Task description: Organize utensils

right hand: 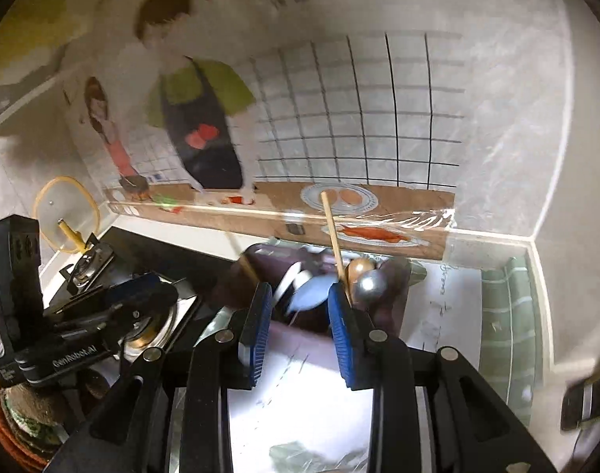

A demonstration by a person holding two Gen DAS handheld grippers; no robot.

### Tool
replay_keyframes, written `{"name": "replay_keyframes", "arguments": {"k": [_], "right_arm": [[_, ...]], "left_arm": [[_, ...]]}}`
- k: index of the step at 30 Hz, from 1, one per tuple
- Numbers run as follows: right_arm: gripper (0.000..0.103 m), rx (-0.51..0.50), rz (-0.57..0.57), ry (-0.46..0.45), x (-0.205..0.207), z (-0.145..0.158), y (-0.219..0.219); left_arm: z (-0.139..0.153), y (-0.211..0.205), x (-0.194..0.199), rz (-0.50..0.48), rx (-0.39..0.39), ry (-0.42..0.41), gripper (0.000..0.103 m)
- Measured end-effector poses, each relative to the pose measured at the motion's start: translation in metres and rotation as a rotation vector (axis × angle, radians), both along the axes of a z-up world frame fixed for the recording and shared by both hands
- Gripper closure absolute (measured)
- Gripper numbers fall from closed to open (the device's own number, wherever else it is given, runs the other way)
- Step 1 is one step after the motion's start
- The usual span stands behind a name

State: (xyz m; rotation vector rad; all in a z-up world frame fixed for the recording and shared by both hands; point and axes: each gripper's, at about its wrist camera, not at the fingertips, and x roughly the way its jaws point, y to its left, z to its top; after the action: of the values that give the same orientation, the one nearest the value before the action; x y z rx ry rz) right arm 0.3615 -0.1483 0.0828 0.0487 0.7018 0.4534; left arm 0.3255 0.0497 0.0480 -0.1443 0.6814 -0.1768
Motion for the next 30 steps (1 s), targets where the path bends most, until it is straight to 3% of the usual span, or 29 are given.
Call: {"name": "replay_keyframes", "arguments": {"k": [2, 6, 12, 14, 30], "right_arm": [[0.075, -0.002, -0.003, -0.052, -0.036, -0.002, 0.007], [0.075, 0.018, 0.012, -0.088, -0.1, -0.015, 0.02], [0.075, -0.047, -0.071, -0.126, -0.162, -0.03, 0.026], [0.075, -0.056, -0.087, -0.12, -0.17, -0.031, 0.025], [0.075, -0.068, -0.106, -0.098, -0.189, -0.033, 0.016]], "left_arm": [[-0.001, -0.002, -0.035, 0.01, 0.053, -0.02, 0.058], [-0.008, -0.008, -0.087, 0.028, 0.077, -0.036, 0.058], [-0.013, -0.017, -0.142, 0.096, 0.114, -0.047, 0.058], [-0.013, -0.022, -0.155, 0.107, 0.148, -0.065, 0.058], [-0.007, -0.03, -0.169, 0.097, 0.12, -0.058, 0.058]]}}
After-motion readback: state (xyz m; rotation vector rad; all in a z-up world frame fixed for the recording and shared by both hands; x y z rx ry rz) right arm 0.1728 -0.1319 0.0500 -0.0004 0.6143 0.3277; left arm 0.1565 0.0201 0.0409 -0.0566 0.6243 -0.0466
